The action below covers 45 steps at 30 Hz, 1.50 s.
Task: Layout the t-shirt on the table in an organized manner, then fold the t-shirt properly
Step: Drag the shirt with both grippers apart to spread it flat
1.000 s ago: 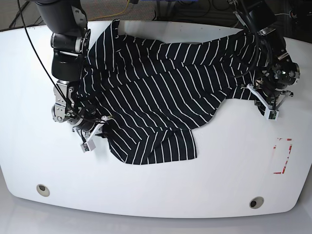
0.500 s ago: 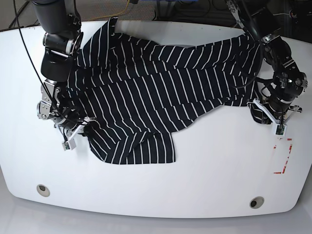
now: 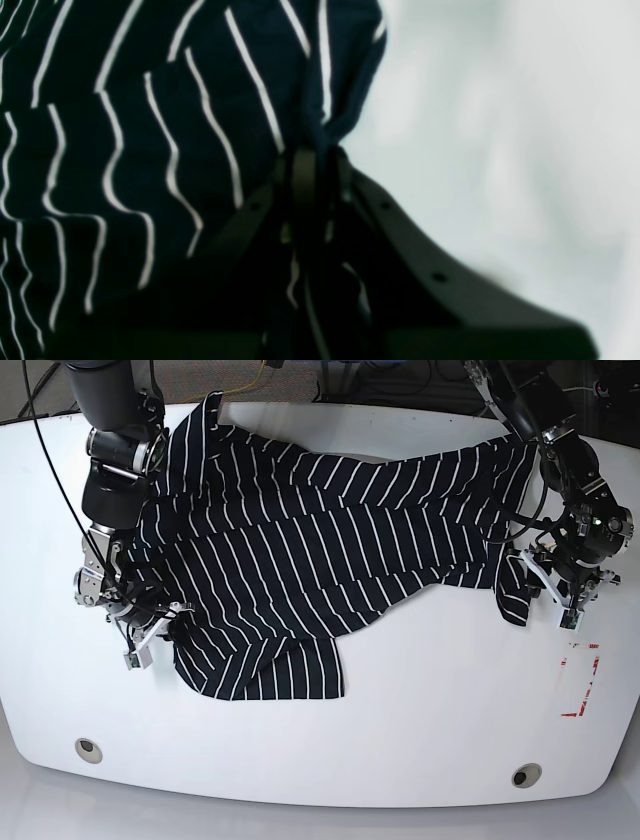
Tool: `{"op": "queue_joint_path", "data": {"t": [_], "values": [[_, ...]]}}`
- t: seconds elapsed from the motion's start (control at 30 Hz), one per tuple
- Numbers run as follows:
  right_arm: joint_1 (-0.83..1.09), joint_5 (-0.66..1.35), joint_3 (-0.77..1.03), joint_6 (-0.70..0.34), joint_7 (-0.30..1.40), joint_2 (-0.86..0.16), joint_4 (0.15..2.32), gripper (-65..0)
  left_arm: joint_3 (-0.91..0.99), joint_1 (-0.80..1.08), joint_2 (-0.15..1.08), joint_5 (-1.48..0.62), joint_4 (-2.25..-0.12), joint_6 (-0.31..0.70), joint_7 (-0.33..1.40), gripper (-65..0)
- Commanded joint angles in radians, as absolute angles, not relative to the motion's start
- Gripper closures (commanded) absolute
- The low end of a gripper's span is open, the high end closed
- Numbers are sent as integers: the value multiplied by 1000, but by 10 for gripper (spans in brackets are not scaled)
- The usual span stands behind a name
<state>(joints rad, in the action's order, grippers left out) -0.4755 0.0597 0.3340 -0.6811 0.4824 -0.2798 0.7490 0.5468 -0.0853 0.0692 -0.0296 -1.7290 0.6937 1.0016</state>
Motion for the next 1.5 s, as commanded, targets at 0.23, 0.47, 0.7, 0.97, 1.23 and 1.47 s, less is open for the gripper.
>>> {"op": "queue_joint_path", "data": {"t": [0.23,0.47,0.7,0.97,1.23,1.47], "values": [[-496,62,334,-693,493,-274,759,-29,527,-97,50,-42,-1741,698,978,-424],[-496,62,334,-693,493,-271,759,-29,455,-90,48,-39,-1689,698,955,-420],[-496,62,334,-693,493,-271,759,-29,415,-90,16,-36,-1647,698,924,-420],[-496,62,334,-693,493,-271,759,-29,381,-88,16,-36,-1601,698,895,-420],[-496,62,334,-693,493,-272,759,-29,363,-64,21,-36,-1584,633,852,-420],[-496,62,334,-693,493,-272,759,-29,363,-30,38,-35,-1590,558,803,-420]]}}
